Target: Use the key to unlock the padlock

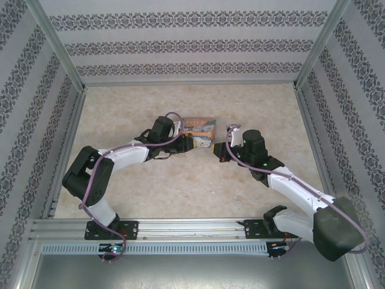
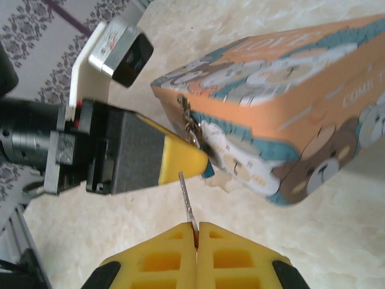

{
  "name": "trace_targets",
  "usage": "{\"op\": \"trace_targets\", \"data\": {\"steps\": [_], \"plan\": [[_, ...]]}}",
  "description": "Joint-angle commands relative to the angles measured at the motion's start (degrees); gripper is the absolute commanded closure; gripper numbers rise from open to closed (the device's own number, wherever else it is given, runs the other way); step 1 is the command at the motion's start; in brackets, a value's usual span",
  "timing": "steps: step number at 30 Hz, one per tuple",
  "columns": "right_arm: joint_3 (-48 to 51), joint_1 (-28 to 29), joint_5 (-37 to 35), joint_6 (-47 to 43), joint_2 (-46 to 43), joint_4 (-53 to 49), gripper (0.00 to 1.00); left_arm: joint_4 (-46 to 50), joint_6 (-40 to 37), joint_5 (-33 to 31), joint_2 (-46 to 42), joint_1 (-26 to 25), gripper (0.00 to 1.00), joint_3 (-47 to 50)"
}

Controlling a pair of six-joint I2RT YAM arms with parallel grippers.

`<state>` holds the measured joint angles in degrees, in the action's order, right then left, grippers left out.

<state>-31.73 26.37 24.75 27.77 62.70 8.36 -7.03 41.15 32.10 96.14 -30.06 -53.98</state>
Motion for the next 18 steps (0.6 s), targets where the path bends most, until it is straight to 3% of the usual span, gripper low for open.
{"op": "trace_targets", "data": {"steps": [1, 18], "plan": [[1.1, 2.2, -4.2, -5.1, -2.0, -1.9, 1.00, -0.7, 3.9, 2.3, -1.3, -0.7, 0.86, -2.5], [3.2, 12.7, -16.0, -17.3, 3.7, 3.9, 1.00, -1.7, 8.3, 3.5, -0.4, -0.7, 0.87, -3.6]]}}
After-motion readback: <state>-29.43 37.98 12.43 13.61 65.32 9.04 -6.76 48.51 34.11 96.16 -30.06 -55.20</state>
